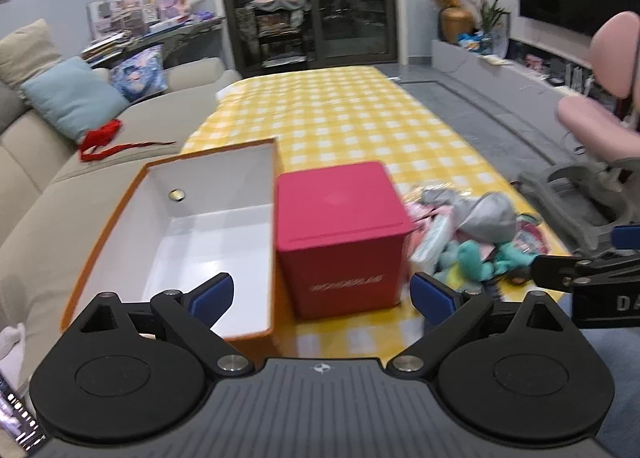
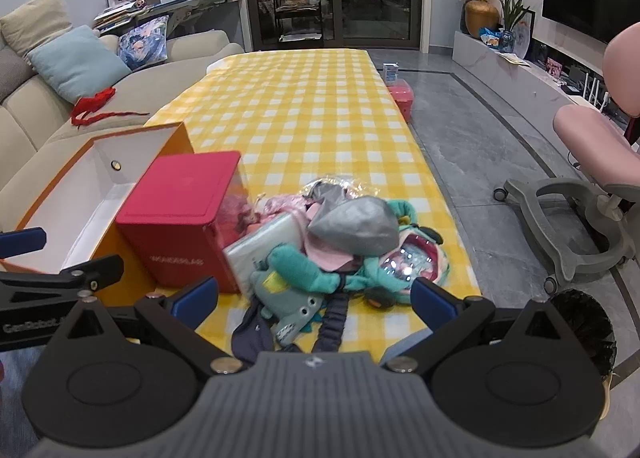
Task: Organize soft objects
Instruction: 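Reach into the pile and grasp the grey cloth with the left gripper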
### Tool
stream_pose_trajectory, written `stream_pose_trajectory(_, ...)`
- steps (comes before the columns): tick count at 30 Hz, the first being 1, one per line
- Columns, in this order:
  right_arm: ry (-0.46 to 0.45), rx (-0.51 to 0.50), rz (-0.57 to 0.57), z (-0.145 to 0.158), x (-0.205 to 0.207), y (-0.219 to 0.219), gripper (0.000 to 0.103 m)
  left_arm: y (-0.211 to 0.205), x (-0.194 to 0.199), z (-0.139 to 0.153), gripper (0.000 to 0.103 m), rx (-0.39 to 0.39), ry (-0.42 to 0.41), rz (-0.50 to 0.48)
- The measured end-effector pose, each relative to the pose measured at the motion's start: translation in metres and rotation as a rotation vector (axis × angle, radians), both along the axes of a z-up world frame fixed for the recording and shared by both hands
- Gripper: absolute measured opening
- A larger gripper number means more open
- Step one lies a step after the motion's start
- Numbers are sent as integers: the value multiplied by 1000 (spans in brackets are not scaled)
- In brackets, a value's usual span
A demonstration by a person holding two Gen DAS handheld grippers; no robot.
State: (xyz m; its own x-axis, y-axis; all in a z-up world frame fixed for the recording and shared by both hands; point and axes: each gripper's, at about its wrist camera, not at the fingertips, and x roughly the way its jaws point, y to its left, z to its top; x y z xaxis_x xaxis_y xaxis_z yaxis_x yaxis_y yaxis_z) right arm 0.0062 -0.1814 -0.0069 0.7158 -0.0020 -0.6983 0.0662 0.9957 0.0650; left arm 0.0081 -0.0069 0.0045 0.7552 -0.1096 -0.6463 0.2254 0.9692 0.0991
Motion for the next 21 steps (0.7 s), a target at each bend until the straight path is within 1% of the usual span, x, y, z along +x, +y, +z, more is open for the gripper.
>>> stream_pose_trajectory(4,-8,-20,-4,2,10,-15,100,-8,10,8,103,-49,-3,-72)
stream_pose_trajectory(5,-8,-33,-2,2,13,-19,97,-11,13,10,103,-60,1,-93)
stream_pose_trajectory(6,-7,-42,0,2,15,-22,91,-15,16,11,102,-73,7,-118)
stream_pose_trajectory(7,-2,-49,3,2,19,-26,88,-19,19,11,96,-81,13,-138)
stream_pose_trajectory(8,5,-52,4,1,21,-31,85,-24,22,12,88,-87,18,-161)
stream_pose_trajectory(10,23,-54,5,-1,27,-40,85,-34,27,10,81,-88,24,-214)
stream_pose_trajectory(13,57,-62,15,-7,35,-54,79,-51,35,5,75,-91,53,-323)
stream_pose_trajectory(16,98,-50,25,-15,46,-67,74,-74,47,-4,74,-68,89,-440)
stream_pose_trajectory(18,120,-44,22,-22,54,-76,69,-88,54,-10,76,-48,89,-490)
stream_pose_trajectory(21,149,-65,16,-32,67,-87,69,-113,68,-20,83,10,90,-542)
